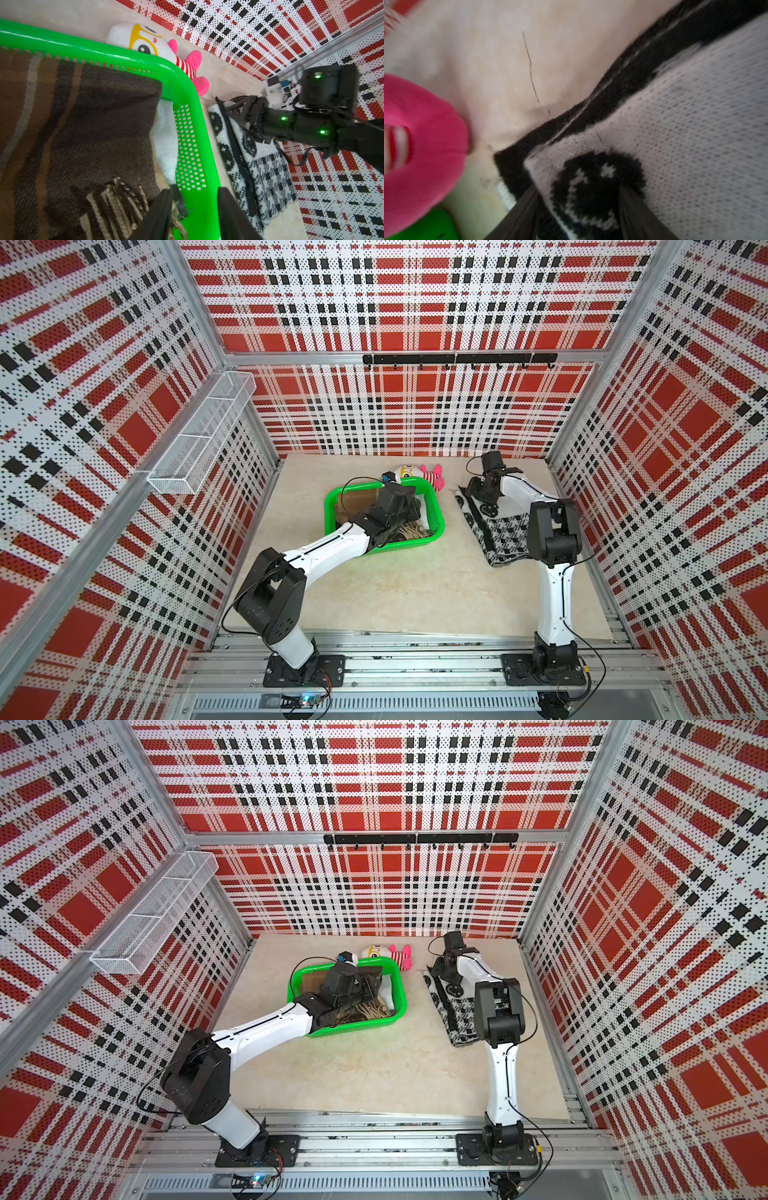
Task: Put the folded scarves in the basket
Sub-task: Adjust the scarf at the center of the board.
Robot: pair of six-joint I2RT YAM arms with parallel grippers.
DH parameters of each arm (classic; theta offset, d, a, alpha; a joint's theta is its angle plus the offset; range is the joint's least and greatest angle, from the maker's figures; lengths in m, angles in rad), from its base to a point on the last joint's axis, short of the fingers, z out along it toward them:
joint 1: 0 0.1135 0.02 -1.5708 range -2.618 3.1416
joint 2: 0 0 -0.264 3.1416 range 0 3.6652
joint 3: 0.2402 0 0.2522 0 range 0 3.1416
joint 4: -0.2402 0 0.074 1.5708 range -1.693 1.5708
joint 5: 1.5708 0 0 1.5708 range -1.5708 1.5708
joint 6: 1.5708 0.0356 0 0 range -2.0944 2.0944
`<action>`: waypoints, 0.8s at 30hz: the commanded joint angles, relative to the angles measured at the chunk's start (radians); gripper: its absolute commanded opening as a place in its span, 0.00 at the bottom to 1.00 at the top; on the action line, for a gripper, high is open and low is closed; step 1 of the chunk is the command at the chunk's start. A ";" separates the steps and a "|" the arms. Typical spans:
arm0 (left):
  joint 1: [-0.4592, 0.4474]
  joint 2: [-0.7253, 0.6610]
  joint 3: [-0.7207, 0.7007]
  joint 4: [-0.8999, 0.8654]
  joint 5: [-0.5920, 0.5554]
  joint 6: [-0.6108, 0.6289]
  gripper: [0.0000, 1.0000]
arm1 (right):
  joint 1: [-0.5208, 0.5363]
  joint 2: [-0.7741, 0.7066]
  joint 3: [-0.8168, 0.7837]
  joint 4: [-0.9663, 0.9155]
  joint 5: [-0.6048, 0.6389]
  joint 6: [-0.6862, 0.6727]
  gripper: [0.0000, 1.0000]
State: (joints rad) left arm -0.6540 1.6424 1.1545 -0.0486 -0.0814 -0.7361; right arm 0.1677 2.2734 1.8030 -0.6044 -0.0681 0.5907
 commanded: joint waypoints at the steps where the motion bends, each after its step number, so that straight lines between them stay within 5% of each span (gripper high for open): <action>1: -0.009 -0.027 0.044 -0.004 0.017 0.001 0.42 | 0.072 -0.098 -0.167 -0.046 -0.033 -0.031 0.63; 11: -0.048 0.119 0.211 0.006 0.089 0.055 0.43 | 0.156 -0.573 -0.765 0.103 0.069 -0.118 0.65; 13: -0.081 0.191 0.292 -0.001 0.107 0.084 0.44 | 0.153 -0.660 -0.805 0.118 0.081 -0.120 0.70; 18: -0.173 0.377 0.533 -0.117 0.108 0.150 0.67 | 0.113 -0.767 -0.807 0.112 0.080 -0.094 0.75; 24: -0.228 0.544 0.686 -0.177 0.131 0.159 0.68 | -0.055 -0.931 -0.877 0.065 0.152 0.032 0.79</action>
State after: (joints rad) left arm -0.8715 2.1216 1.7748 -0.1543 0.0219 -0.6106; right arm 0.1959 1.4204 0.9661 -0.5049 0.0174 0.5388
